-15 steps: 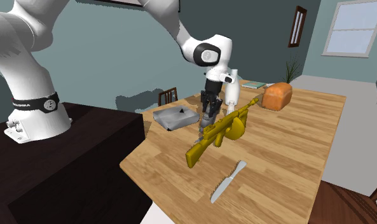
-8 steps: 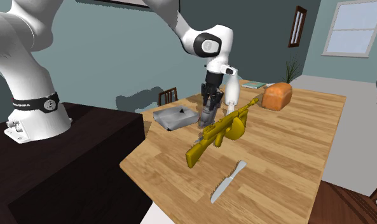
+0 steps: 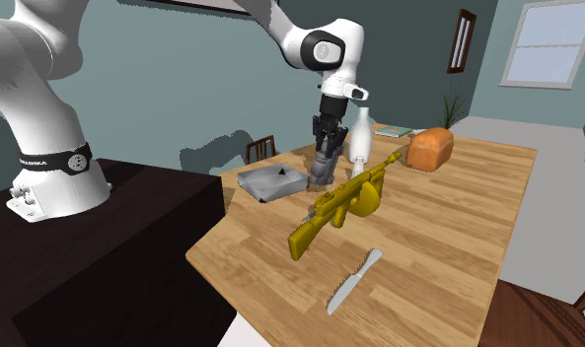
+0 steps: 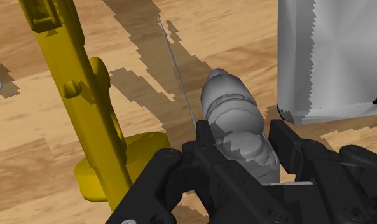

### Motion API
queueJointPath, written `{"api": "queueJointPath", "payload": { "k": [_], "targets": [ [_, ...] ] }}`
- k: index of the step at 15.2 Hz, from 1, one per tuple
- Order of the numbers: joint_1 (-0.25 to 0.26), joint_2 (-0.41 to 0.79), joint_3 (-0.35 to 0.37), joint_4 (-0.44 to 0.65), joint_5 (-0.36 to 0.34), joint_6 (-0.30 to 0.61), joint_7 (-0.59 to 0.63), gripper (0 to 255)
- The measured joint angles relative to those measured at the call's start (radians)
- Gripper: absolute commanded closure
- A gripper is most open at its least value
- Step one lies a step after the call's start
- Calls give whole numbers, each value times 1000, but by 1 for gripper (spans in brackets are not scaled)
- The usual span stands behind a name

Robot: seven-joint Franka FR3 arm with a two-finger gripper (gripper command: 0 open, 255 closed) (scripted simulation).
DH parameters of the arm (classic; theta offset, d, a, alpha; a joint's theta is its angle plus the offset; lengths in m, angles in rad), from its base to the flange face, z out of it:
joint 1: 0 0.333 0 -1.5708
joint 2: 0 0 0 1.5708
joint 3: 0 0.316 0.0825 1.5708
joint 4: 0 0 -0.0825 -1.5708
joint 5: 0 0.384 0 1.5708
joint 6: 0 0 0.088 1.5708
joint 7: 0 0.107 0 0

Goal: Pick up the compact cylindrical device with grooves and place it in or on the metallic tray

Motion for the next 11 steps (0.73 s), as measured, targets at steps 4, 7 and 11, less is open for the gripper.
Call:
{"api": "queueJointPath", "payload": {
  "k": [4,7,11],
  "targets": [
    [-4,-35,6,1,8,-36,-1,255],
    [-5,-54,10,12,12,-65,-3,255],
    [9,-146,32,-113,28,-30,37,255]
  ]
}}
